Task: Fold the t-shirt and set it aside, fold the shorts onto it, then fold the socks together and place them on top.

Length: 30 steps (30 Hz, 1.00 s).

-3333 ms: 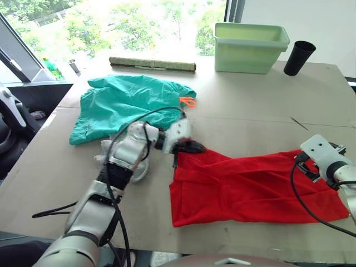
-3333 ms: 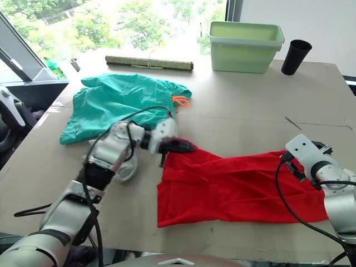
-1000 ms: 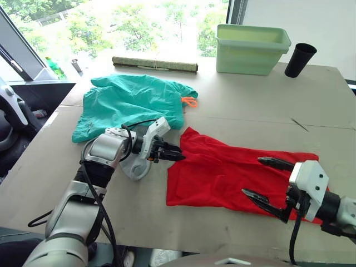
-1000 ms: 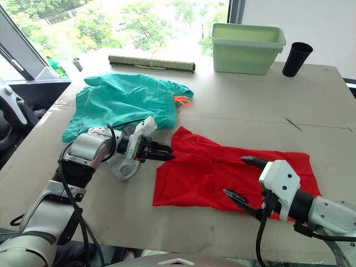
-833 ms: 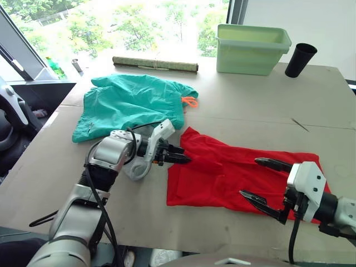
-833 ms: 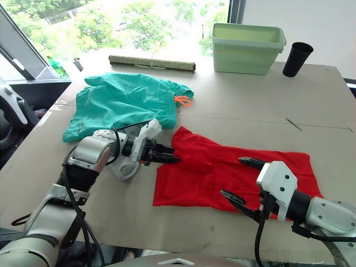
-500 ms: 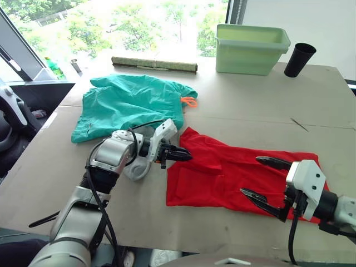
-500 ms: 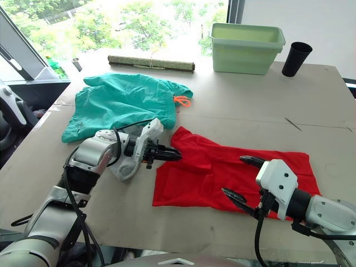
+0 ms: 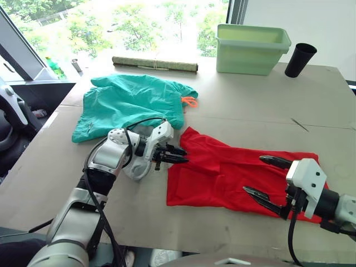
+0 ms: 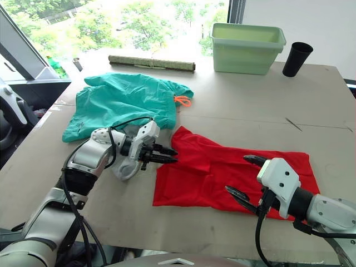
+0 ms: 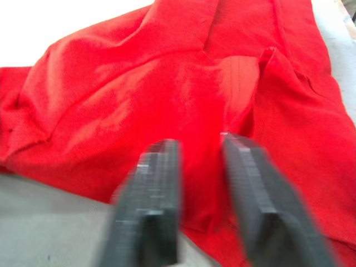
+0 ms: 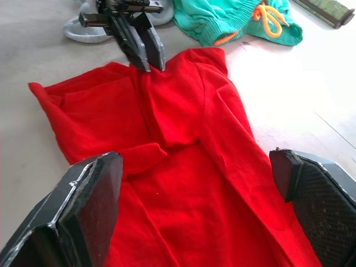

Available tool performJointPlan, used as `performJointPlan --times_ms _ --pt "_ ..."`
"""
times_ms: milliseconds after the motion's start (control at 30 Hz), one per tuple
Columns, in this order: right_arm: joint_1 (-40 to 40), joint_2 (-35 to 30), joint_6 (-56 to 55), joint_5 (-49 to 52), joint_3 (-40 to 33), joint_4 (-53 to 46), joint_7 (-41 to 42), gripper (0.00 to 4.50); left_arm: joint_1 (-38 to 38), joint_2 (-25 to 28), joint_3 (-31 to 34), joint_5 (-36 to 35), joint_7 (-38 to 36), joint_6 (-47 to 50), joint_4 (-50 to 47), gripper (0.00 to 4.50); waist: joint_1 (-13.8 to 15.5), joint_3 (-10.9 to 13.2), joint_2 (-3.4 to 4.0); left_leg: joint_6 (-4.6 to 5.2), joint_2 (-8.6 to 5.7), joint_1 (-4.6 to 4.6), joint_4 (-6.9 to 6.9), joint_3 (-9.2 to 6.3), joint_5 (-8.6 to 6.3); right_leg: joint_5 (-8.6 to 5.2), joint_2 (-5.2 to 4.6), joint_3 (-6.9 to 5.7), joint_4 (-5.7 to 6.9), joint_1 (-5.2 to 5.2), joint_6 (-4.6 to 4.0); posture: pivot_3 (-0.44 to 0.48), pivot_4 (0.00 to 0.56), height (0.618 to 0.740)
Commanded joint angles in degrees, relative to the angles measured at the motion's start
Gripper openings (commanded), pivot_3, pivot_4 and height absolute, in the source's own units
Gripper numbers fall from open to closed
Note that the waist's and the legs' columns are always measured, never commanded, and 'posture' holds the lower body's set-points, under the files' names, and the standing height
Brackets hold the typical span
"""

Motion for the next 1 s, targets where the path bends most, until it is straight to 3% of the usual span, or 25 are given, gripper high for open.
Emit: performJointPlan --times_ms 33,233,333,400,533,667,1000 --pt "0.2 -0.4 -1.1 -0.3 -0.5 -1.1 -0.4 4.50 -0.8 0.4 0.1 0.8 -1.3 -3.2 0.1 1.46 0.0 0.0 0.00 0.00 0.00 0.00 0.00 0.00 0.00 0.00 0.00 0.00 0.00 0.00 0.00 0.000 0.150 0.740" --pt "0.1 -0.4 -0.9 -0.6 0.0 -1.1 -1.1 4.50 -0.1 0.9 -0.7 3.1 -3.3 -8.5 1.2 1.46 0.0 0.0 0.00 0.00 0.00 0.00 0.00 0.00 0.00 0.00 0.02 -0.01 0.00 0.00 0.01 0.000 0.150 0.740" --pt "0.1 -0.4 -0.8 -1.0 0.2 -0.9 -1.3 4.50 -0.2 0.8 -0.9 3.7 -4.0 -9.8 2.1 0.78 0.0 0.0 0.00 0.00 0.00 0.00 0.00 0.00 0.00 0.00 0.02 -0.02 0.00 0.00 0.01 0.000 0.150 0.740" --pt "0.5 -0.6 -0.5 -1.7 0.1 -0.6 -1.6 4.50 -0.3 0.7 -1.2 4.0 -4.5 -10.5 2.6 0.04 0.0 0.0 0.00 0.00 0.00 0.00 0.00 0.00 0.00 0.00 0.02 -0.02 -0.01 0.00 0.01 0.000 0.150 0.740" --pt "0.9 -1.1 0.7 -4.2 -0.3 1.0 -3.2 4.50 -1.0 0.0 -0.7 3.5 -4.5 -10.7 3.3 0.04 0.0 0.0 0.00 0.01 0.00 0.00 0.00 0.00 0.00 -0.01 0.02 -0.02 -0.01 0.00 0.02 0.000 0.150 0.740" --pt "-0.5 -3.7 2.6 -13.5 -0.4 8.2 -8.5 4.50 -5.6 -3.6 4.5 -1.3 -0.6 -7.2 4.0 0.04 0.2 0.1 -0.13 0.02 -0.02 -0.03 0.03 0.00 0.00 -0.09 0.00 -0.04 -0.02 0.00 0.17 0.000 0.150 0.740" --pt "-12.5 -7.6 4.2 -26.7 13.1 17.2 -12.3 4.50 -13.6 -10.4 12.1 -8.6 7.7 -0.3 1.4 0.04 -0.2 0.1 -0.13 -0.26 0.01 0.02 -0.03 0.04 0.18 0.01 0.21 0.05 0.00 0.00 0.37 0.000 0.150 0.740"
